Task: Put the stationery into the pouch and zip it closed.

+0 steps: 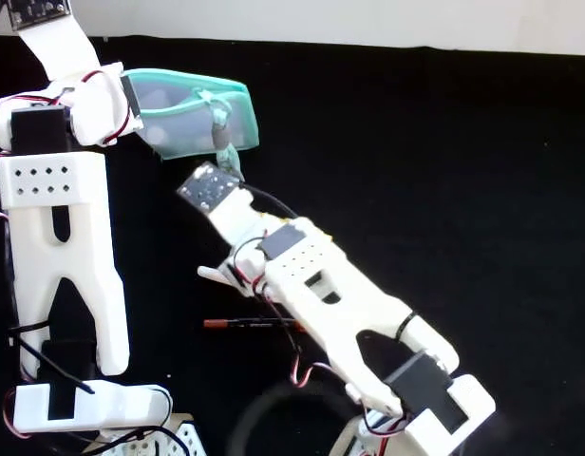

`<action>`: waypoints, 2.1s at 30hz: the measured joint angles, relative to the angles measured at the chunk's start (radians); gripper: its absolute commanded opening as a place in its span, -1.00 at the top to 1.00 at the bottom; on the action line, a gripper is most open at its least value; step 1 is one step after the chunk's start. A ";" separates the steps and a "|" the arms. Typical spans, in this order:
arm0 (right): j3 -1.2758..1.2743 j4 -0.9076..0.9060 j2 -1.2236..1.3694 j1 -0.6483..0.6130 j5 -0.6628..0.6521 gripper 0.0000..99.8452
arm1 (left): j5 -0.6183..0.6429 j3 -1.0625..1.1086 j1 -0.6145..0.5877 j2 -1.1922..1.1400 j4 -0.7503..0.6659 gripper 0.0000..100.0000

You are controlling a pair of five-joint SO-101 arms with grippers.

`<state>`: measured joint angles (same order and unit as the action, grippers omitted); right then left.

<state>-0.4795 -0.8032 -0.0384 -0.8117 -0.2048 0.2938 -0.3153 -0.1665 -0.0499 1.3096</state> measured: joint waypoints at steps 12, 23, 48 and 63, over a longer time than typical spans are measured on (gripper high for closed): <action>-0.006 0.064 0.152 -0.054 0.000 0.68 | 0.000 0.000 0.000 0.000 0.000 0.99; 0.005 0.098 0.193 -0.049 0.000 0.99 | 0.000 0.000 0.000 0.000 0.000 0.99; 0.077 0.066 -0.204 0.089 0.158 0.98 | 0.000 0.000 0.000 0.000 0.000 0.99; 0.597 -0.106 -0.265 0.089 0.325 0.99 | 0.000 0.000 0.000 0.000 0.000 0.99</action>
<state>0.1174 -0.9091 -0.3038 -0.7227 0.1204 0.2938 -0.3153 -0.1665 -0.0499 1.3096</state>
